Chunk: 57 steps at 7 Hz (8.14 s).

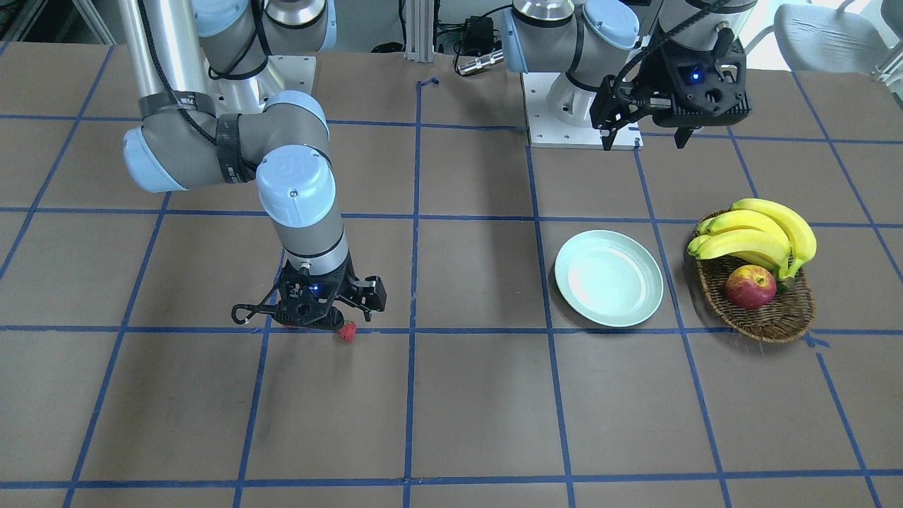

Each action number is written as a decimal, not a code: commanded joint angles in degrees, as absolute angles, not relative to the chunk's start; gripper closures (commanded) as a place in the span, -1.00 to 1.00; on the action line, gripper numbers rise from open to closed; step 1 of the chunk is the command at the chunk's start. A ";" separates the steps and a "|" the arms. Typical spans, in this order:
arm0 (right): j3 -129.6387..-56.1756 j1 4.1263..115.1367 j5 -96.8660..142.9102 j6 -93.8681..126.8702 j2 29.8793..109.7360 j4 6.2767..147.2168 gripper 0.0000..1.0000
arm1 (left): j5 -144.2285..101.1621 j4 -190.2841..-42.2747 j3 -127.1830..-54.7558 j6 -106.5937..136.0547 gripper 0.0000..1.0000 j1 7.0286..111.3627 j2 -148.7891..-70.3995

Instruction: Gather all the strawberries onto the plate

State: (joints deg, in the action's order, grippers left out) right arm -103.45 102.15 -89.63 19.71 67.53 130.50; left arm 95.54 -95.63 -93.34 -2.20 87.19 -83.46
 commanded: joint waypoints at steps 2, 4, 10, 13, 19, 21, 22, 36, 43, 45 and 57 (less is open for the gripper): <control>-104.24 102.22 -89.12 22.14 63.90 134.12 -0.91 | 95.45 -95.62 -93.34 -2.28 -1.00 87.19 -83.58; -104.33 102.22 -89.21 22.06 62.93 134.30 -0.72 | 95.54 -95.62 -93.34 -2.29 -1.00 87.19 -83.58; -105.03 102.13 -88.77 22.15 62.75 134.56 0.82 | 95.54 -95.62 -93.34 -2.29 -1.00 87.19 -83.50; -104.59 103.52 -82.85 28.95 66.86 133.86 0.82 | 95.54 -95.62 -93.34 -2.29 -1.00 87.19 -83.50; -103.20 120.05 -80.68 40.07 62.06 134.56 0.84 | 95.54 -95.62 -93.34 -2.29 -1.00 87.19 -83.50; -104.06 119.97 -82.00 39.99 62.48 133.42 -0.99 | 95.54 -95.62 -93.34 -2.29 -1.00 87.19 -83.50; -103.19 119.80 -82.18 39.82 63.45 130.81 -1.00 | 95.54 -95.62 -93.34 -2.29 -1.00 87.19 -83.50; -124.72 100.99 -91.23 20.57 75.94 137.99 0.50 | 95.36 -95.54 -93.34 -2.29 -1.00 87.19 -83.67; -108.57 113.80 -85.61 40.05 68.77 133.41 0.68 | 95.36 -95.45 -93.34 -2.29 -1.00 87.19 -83.85; -102.33 115.14 -82.20 40.52 62.26 133.77 0.67 | 95.45 -95.54 -93.34 -2.29 -1.00 87.19 -83.67; -111.87 93.78 -90.45 11.42 70.23 134.16 -0.76 | 95.45 -95.45 -93.34 -2.29 -1.00 87.19 -83.58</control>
State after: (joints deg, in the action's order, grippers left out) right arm -110.07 94.08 -90.36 11.44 70.91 130.27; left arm 95.41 -95.46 -93.37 -2.31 87.19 -83.67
